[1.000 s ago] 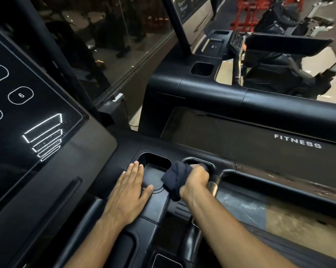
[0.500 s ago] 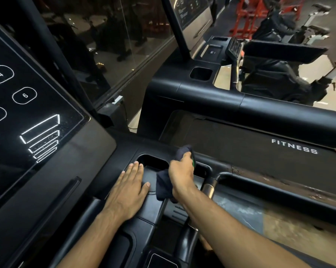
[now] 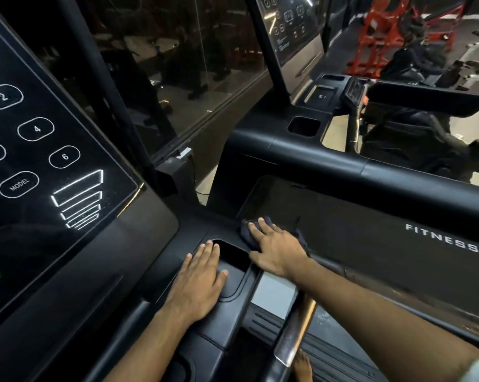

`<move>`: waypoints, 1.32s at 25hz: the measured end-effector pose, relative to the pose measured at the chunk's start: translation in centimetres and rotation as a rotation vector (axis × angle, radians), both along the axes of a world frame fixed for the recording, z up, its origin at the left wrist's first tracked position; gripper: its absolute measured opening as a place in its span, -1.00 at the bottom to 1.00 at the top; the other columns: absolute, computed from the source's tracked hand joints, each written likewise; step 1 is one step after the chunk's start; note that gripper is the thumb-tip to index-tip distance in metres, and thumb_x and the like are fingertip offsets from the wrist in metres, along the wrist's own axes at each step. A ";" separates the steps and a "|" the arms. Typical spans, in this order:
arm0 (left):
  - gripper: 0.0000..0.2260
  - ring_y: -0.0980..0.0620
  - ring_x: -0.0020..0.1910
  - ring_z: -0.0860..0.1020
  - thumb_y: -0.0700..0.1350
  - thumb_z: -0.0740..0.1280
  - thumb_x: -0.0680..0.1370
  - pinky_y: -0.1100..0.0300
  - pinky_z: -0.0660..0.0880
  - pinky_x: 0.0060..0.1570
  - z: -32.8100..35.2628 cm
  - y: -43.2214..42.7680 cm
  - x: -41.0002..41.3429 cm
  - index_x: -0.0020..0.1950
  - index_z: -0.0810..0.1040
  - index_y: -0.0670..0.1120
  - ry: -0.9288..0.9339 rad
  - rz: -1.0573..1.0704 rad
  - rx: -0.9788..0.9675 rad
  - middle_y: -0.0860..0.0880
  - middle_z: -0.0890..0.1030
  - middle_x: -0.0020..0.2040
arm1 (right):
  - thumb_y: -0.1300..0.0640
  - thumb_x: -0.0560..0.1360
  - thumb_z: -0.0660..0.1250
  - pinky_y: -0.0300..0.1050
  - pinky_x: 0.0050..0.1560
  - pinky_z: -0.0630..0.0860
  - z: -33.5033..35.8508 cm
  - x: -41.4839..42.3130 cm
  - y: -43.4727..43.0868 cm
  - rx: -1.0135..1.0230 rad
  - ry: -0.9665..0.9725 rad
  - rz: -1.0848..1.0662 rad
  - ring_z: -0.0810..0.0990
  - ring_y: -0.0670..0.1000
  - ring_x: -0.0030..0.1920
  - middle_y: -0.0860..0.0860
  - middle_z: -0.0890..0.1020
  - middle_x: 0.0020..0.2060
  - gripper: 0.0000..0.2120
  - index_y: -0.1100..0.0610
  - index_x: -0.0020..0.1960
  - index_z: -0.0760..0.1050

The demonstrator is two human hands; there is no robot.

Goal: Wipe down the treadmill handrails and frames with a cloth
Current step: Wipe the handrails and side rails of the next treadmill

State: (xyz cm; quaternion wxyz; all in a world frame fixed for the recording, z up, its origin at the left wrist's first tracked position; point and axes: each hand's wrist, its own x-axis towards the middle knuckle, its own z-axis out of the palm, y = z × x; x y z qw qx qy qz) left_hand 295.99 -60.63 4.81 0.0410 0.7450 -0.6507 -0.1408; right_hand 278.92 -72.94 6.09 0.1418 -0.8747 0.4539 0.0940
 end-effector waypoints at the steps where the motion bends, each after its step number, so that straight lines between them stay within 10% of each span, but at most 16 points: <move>1: -0.42 0.10 0.57 -0.17 0.12 -0.01 0.67 0.09 -0.22 0.53 0.0 -0.4 -0.1 0.61 -0.13 -0.06 -0.010 0.000 0.001 0.00 -0.11 0.61 | -0.17 0.56 0.15 0.12 0.37 0.35 -0.1 0.0 -0.8 -0.012 -0.032 -0.002 0.37 0.22 0.45 0.09 0.23 0.57 -0.37 0.00 0.58 0.18; 8: -0.45 0.09 0.57 -0.20 0.12 -0.05 0.68 0.04 -0.23 0.53 0.0 -4.2 -1.0 0.60 -0.12 -0.05 -0.060 0.012 0.055 0.00 -0.11 0.61 | -0.32 0.59 0.09 0.27 0.50 0.04 -2.1 2.3 -6.2 0.292 -0.132 -0.011 0.06 0.11 0.58 -0.07 0.14 0.59 -0.36 -0.21 0.60 0.03; 17: -0.39 0.10 0.53 -0.30 0.21 -0.15 0.61 -0.01 -0.30 0.49 -0.9 -7.7 -2.8 0.60 -0.11 -0.03 -0.148 0.057 0.121 0.01 -0.14 0.61 | -0.15 0.62 0.06 -0.01 0.42 0.26 -5.3 2.9 -13.2 0.595 -0.121 -0.114 0.35 0.15 0.47 0.04 0.31 0.54 -0.52 -0.10 0.51 0.32; 22: -0.29 -0.01 0.57 -0.26 0.27 -0.30 0.52 -0.11 -0.23 0.52 -1.1 -8.9 -3.8 0.60 -0.12 -0.04 -0.211 0.082 0.191 -0.01 -0.15 0.61 | -0.15 0.64 0.00 0.20 0.28 0.43 -5.2 0.1 -6.6 0.250 -0.190 -0.001 0.45 0.26 0.31 0.04 0.33 0.46 -0.56 -0.14 0.50 0.23; 26: -0.28 -0.05 0.57 -0.26 0.27 -0.32 0.51 -0.13 -0.22 0.52 -1.1 -9.4 -4.9 0.60 -0.12 -0.04 -0.220 0.084 0.218 -0.02 -0.14 0.62 | -0.15 0.61 0.00 0.21 0.30 0.40 -4.9 -1.2 -9.5 0.536 -0.188 -0.317 0.46 0.27 0.33 0.11 0.42 0.42 -0.57 -0.07 0.44 0.26; 29: -0.29 -0.04 0.57 -0.27 0.27 -0.33 0.51 -0.14 -0.22 0.52 -1.0 -9.5 -5.5 0.60 -0.13 -0.03 -0.223 0.058 0.239 -0.01 -0.15 0.61 | -0.14 0.65 -0.03 0.21 0.19 0.46 -4.6 -3.5 -4.9 0.249 -0.268 -0.282 0.49 0.26 0.24 0.06 0.39 0.39 -0.56 -0.06 0.48 0.19; 33: -0.32 -0.05 0.57 -0.27 0.26 -0.29 0.54 -0.13 -0.24 0.51 -1.0 -9.4 -7.0 0.60 -0.12 -0.03 -0.205 -0.023 0.240 0.00 -0.14 0.62 | -0.15 0.63 -0.05 0.23 0.24 0.44 -4.8 -4.5 -7.7 0.414 -0.136 -0.406 0.49 0.26 0.28 0.08 0.45 0.37 -0.57 -0.05 0.43 0.28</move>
